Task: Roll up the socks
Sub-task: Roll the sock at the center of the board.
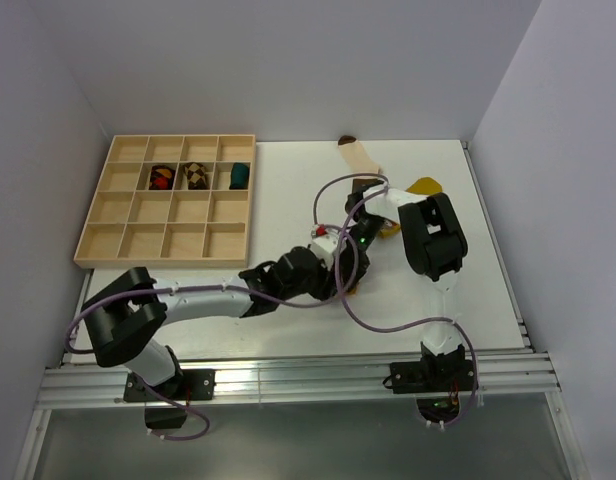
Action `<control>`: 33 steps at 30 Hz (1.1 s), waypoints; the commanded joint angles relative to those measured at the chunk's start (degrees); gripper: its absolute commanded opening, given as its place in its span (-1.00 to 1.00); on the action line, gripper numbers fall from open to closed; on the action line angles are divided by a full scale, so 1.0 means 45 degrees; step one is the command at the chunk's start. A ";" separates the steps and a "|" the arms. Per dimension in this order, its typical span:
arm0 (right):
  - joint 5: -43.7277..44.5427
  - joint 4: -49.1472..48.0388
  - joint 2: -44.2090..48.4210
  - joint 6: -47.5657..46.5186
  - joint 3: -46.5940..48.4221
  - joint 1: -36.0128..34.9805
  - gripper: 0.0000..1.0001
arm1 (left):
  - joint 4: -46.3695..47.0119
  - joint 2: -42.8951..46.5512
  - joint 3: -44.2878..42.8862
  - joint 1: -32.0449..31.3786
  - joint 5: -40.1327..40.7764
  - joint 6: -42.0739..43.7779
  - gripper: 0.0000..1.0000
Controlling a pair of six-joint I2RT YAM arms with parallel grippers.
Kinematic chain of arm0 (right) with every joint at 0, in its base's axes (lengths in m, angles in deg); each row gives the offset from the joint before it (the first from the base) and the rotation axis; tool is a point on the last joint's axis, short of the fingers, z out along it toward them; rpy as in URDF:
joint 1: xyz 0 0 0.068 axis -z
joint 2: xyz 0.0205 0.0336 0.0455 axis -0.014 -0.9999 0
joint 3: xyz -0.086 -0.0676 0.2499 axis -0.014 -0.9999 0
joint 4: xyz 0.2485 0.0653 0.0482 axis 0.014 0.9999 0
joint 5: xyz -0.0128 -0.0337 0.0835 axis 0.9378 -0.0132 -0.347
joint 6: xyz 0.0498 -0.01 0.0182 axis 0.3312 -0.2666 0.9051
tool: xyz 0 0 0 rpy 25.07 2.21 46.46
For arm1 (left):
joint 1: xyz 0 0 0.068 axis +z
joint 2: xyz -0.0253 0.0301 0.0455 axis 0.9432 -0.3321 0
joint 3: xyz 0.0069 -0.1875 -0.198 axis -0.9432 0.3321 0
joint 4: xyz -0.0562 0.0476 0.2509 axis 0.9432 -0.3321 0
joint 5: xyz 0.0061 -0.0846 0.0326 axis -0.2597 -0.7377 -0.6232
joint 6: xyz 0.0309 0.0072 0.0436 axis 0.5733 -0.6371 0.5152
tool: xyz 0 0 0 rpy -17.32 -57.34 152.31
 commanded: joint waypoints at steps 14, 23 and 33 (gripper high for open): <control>0.0962 0.1376 -0.1416 -0.0035 0.0910 -0.0007 -0.36 | 0.1743 -0.2076 -0.0533 -0.0949 0.1545 0.4051 0.19; 0.0962 0.1709 -0.1670 0.0043 0.1282 0.0032 -0.35 | 0.1001 -0.2310 -0.0904 0.0126 -0.2263 0.3505 0.14; 0.0864 0.1885 -0.1905 0.0277 0.1712 0.0071 -0.34 | 0.0922 -0.3032 -0.0944 0.0732 -0.4533 0.2451 0.09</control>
